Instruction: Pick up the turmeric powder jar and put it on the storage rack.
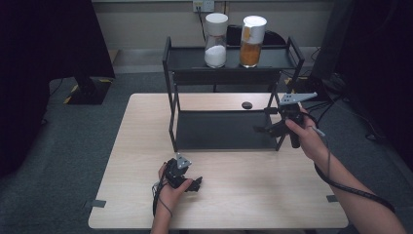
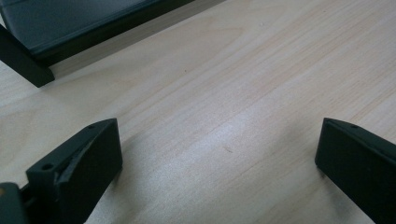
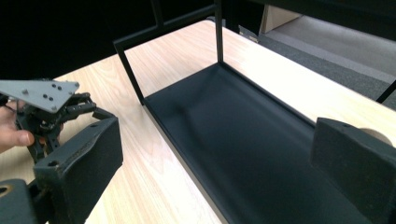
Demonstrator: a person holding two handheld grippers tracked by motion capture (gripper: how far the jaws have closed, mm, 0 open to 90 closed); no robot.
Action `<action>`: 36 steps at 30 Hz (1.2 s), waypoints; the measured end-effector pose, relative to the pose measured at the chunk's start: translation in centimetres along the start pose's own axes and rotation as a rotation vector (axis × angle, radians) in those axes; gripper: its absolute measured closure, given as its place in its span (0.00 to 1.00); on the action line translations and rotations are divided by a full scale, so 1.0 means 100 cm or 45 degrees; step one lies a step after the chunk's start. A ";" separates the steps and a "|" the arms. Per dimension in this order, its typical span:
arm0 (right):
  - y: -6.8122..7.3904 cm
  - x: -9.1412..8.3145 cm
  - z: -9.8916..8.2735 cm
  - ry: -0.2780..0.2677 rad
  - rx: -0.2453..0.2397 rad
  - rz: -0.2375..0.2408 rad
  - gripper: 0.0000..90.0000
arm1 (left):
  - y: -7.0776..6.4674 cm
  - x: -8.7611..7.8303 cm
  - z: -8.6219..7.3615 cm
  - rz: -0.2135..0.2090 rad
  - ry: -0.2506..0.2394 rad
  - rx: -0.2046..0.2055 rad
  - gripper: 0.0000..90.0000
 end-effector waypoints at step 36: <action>0.010 0.019 -0.099 0.143 0.032 0.043 0.02 | 0.000 0.000 0.000 0.000 0.000 0.003 0.00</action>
Point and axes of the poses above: each handheld gripper's, and its own axes: x roughly forward along the jaws, z roughly out of its top, y roughly to its left, the point moved 5 cm from there along x, roughly forward along the jaws, and after that the axes turned 5 degrees about -x, right-handed, at the moved point
